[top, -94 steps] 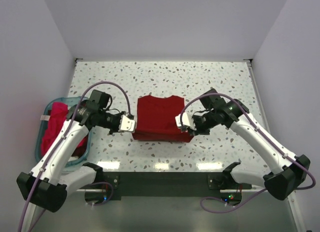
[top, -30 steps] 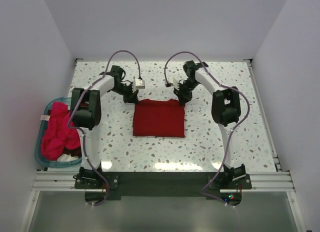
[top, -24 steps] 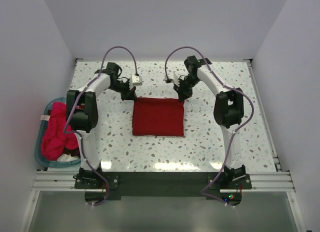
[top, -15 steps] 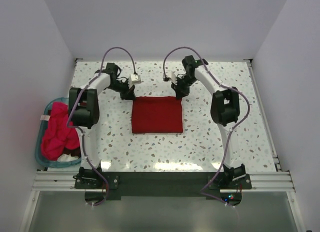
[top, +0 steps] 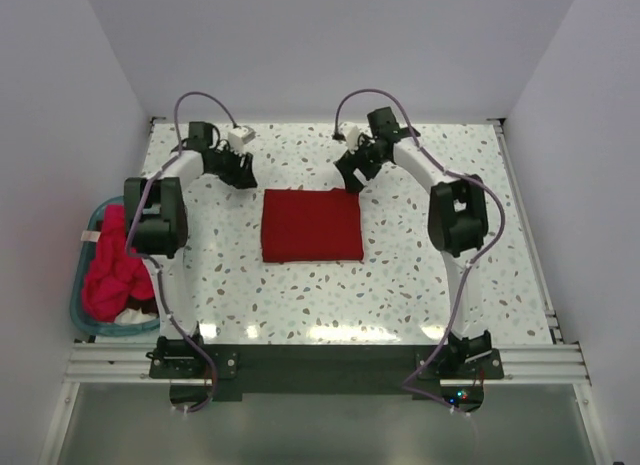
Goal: Fold and stack the t-shirts
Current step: Fold the tshirt, then neatly place the folded tshirt to the corner
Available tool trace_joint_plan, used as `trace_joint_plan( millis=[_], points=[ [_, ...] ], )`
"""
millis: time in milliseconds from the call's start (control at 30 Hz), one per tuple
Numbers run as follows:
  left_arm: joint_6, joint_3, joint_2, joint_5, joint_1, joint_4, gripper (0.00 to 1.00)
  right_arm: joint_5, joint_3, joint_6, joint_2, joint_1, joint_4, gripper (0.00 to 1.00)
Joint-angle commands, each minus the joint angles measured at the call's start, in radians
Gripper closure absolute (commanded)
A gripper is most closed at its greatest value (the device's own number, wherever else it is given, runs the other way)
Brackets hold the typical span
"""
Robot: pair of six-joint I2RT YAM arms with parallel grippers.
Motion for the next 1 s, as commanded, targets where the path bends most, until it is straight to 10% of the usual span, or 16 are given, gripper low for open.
trace_joint_plan(
  millis=[0,167,233,500,767,967],
  points=[
    [-0.248,-0.069,-0.26,-0.167,0.01,0.144,0.44,0.006,-0.067,0.189,-0.273,-0.035,0.12,0.04],
    [-0.439,-0.215,-0.446,-0.363,-0.151,0.087,0.33,-0.015,-0.234,0.268,-0.465,-0.092,0.084,0.01],
    [-0.513,-0.287,-0.536,-0.415,-0.251,0.095,0.02,0.008,-0.286,0.266,-0.53,-0.13,0.043,0.01],
    [-0.746,-0.488,-0.583,-0.676,-0.619,0.146,0.0,0.034,-0.437,0.253,-0.699,-0.236,-0.046,0.01],
    [-0.8,-0.396,-0.319,-0.778,-0.65,0.055,0.0,0.041,-0.555,0.269,-0.829,-0.24,-0.037,0.01],
    [-0.647,-0.294,-0.187,-0.735,-0.479,-0.037,0.0,0.069,-0.55,0.262,-0.837,-0.239,-0.031,0.01]
  ],
)
